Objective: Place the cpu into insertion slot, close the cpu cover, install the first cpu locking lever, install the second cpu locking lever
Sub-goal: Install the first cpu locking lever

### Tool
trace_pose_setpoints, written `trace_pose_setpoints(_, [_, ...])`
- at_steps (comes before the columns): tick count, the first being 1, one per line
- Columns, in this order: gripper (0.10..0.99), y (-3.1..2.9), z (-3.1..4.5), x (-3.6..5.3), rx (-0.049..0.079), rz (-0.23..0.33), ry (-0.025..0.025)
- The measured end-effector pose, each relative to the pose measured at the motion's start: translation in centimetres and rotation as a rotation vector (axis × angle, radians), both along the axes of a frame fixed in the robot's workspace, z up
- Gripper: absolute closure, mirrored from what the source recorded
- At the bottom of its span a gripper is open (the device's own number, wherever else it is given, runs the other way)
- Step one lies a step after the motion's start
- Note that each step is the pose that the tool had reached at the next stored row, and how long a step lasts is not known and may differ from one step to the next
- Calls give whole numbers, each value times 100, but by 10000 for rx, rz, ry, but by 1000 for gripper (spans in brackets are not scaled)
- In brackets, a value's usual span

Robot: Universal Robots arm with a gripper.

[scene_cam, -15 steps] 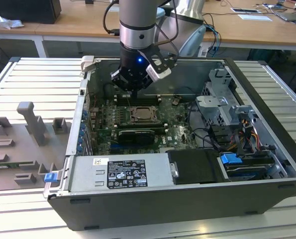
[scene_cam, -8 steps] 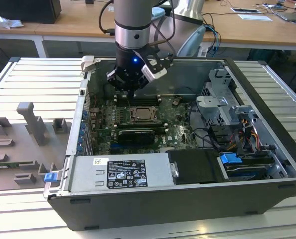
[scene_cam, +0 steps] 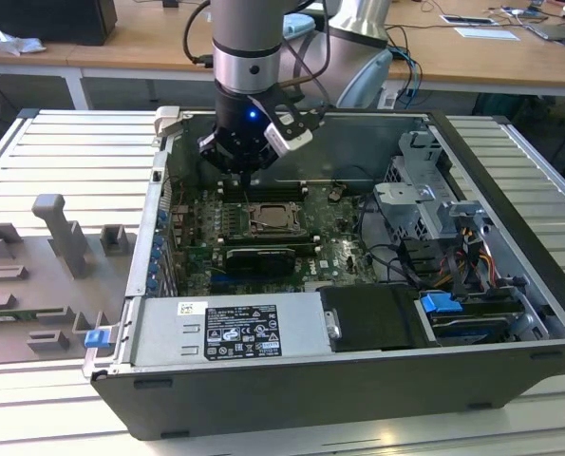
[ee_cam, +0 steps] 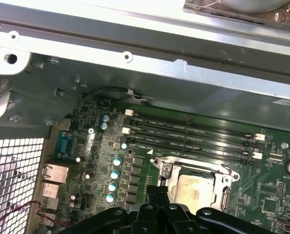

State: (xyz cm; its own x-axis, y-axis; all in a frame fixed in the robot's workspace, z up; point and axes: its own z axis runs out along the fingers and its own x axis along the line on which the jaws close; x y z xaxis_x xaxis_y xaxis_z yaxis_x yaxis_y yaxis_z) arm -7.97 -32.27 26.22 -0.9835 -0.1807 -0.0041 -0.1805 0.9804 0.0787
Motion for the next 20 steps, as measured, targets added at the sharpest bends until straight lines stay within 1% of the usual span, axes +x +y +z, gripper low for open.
trace_pose_setpoints(3, [980,0,0,-44,7,1,-2])
trace_pose_setpoints(5, [980,0,0,-83,12,-6,-13])
trace_pose_setpoints(10, [980,6,-12,-121,27,-210,-14])
trace_pose_setpoints(14, [980,35,-22,-162,56,-268,-15])
trace_pose_setpoints(15, [980,59,-25,-166,57,-284,-16])
trace_pose_setpoints(16, [980,74,-30,-166,58,-356,-28])
trace_pose_setpoints(19, [980,92,-33,-168,58,-513,-74])
trace_pose_setpoints(20, [980,103,-32,-191,58,-542,-95])
